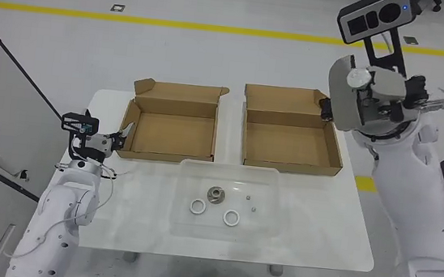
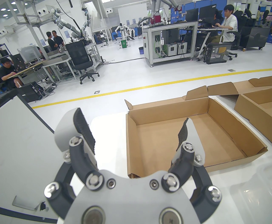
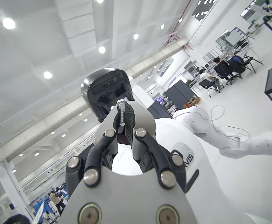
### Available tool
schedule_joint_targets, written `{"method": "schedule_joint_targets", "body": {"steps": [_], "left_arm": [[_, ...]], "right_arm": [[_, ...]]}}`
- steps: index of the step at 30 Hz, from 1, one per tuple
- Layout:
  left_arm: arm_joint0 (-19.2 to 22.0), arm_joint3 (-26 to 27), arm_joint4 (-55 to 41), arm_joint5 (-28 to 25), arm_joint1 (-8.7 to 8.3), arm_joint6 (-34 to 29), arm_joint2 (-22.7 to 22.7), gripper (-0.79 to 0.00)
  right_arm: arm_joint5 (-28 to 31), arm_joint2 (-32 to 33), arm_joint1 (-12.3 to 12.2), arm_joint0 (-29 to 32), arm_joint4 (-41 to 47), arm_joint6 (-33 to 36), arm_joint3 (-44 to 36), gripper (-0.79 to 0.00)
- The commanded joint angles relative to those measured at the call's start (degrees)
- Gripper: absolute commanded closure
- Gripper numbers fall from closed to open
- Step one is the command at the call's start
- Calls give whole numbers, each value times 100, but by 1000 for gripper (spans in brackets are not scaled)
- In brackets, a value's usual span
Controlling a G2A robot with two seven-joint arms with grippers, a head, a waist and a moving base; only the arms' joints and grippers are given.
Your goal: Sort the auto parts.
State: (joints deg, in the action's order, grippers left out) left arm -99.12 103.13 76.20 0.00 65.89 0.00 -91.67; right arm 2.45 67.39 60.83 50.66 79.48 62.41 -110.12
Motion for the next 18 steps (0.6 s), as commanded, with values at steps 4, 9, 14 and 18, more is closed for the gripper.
{"method": "schedule_joint_targets", "body": {"steps": [4,9,14,18], "left_arm": [[0,0,0,0,0,0,0,-785],[0,0,0,0,0,0,0,-785],[0,0,0,0,0,0,0,-785],[0,0,0,0,0,0,0,-785]], "right_arm": [[67,-25,62,47,201,-31,-16,0],[2,16,98,58,155,-40,-15,0],[2,16,98,58,155,-40,-15,0],[2,16,98,58,155,-40,-15,0]]}}
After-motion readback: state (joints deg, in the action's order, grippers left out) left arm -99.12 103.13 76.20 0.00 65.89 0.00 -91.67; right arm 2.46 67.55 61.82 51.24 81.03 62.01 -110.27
